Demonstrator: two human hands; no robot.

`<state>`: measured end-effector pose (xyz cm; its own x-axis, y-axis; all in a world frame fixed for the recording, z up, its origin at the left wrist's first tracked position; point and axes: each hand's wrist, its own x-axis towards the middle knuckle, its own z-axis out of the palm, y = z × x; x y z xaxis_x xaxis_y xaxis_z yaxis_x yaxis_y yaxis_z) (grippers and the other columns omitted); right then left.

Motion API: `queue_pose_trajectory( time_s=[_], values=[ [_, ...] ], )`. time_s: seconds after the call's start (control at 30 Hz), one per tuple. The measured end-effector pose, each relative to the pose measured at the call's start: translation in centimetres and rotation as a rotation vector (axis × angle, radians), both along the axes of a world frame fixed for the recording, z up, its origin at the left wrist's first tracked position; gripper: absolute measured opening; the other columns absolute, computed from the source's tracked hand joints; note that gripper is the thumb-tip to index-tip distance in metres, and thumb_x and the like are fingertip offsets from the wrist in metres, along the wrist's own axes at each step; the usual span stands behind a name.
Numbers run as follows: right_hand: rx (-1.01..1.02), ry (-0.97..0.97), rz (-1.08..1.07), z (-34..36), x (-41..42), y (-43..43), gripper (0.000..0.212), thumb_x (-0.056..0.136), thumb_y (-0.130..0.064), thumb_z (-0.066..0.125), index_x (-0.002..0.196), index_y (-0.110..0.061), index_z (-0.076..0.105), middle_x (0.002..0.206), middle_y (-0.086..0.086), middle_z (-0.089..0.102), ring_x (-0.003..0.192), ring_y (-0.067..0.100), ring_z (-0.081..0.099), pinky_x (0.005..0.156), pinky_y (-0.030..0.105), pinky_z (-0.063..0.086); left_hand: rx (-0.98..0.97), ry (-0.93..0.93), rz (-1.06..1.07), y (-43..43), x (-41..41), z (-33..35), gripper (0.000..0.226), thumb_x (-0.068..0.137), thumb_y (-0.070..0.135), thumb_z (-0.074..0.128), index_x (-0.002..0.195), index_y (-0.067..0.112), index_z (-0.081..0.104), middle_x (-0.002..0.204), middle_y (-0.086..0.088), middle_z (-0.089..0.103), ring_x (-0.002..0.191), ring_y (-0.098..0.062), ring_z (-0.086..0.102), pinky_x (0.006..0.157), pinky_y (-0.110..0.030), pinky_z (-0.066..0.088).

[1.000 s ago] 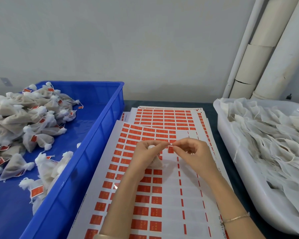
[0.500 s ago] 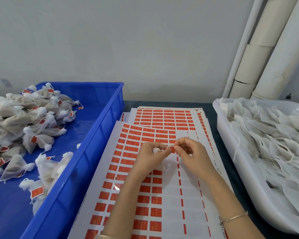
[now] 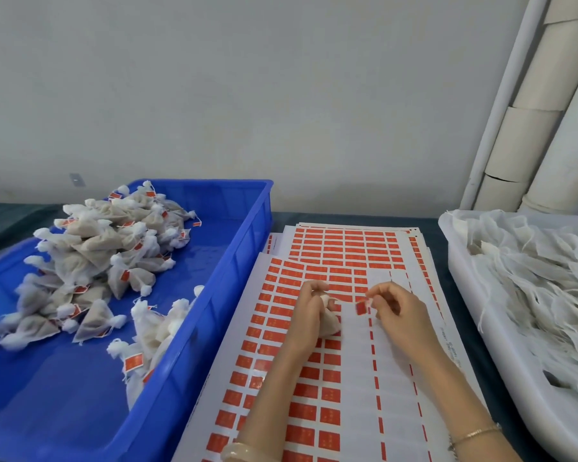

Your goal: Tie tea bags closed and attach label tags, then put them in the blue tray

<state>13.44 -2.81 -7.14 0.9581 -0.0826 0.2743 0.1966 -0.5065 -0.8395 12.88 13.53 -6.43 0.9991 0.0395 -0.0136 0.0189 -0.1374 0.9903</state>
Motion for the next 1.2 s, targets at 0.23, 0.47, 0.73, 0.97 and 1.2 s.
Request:
queue_pose_trajectory(
  time_s=[0.23, 0.47, 0.73, 0.97, 1.2],
  values=[
    [0.008, 0.044, 0.138, 1.3, -0.5, 0.9, 0.015, 0.091, -0.023, 0.063, 0.101, -0.033, 0.059, 0.099, -0.021, 0.060, 0.090, 0.003, 0.060, 0.068, 0.006, 0.043, 0.152, -0.052, 0.013, 0.5, -2.0, -0.6, 0.017, 0.098, 0.020, 0.049, 0.107, 0.034, 0.052, 0.107, 0.012, 0.060, 0.098, -0.006, 0.061, 0.076, -0.014, 0.053],
    [-0.091, 0.018, 0.358, 4.4, -4.8, 4.8, 0.037, 0.079, -0.020, 0.077, 0.095, -0.048, 0.060, 0.087, -0.026, 0.067, 0.080, 0.000, 0.065, 0.064, 0.007, 0.049, 0.373, -0.328, 0.108, 2.4, -7.3, 3.3, 0.024, 0.088, 0.010, 0.066, 0.100, 0.030, 0.067, 0.104, 0.018, 0.061, 0.094, -0.003, 0.060, 0.082, -0.014, 0.053],
    [-0.042, -0.168, 0.640, 14.2, -8.6, 10.8, 0.024, 0.075, -0.038, 0.072, 0.095, -0.049, 0.065, 0.088, -0.031, 0.068, 0.085, -0.007, 0.066, 0.067, 0.004, 0.048, 0.520, -0.590, 0.183, 10.0, -14.8, 13.3, 0.017, 0.085, 0.024, 0.070, 0.099, 0.032, 0.068, 0.089, 0.019, 0.067, 0.087, 0.000, 0.063, 0.077, -0.014, 0.051],
    [-0.068, -0.245, 0.646, 15.4, -5.4, 20.6, 0.019, 0.082, -0.014, 0.074, 0.100, -0.021, 0.071, 0.084, -0.005, 0.072, 0.075, 0.002, 0.067, 0.068, 0.014, 0.054, 0.816, -0.314, 0.371, 18.8, -11.7, 16.7, 0.012, 0.083, 0.030, 0.072, 0.087, 0.020, 0.066, 0.078, 0.005, 0.070, 0.074, -0.005, 0.065, 0.068, -0.020, 0.052],
    [-0.377, -0.135, 0.630, 11.4, -4.2, 23.2, 0.025, 0.088, -0.025, 0.066, 0.112, -0.020, 0.067, 0.104, -0.002, 0.071, 0.100, 0.012, 0.062, 0.097, 0.035, 0.047, 0.840, 0.031, 0.256, 21.3, -9.9, 12.8, 0.026, 0.089, 0.014, 0.063, 0.114, 0.009, 0.062, 0.104, -0.007, 0.070, 0.092, -0.016, 0.065, 0.070, -0.017, 0.047]
  ],
)
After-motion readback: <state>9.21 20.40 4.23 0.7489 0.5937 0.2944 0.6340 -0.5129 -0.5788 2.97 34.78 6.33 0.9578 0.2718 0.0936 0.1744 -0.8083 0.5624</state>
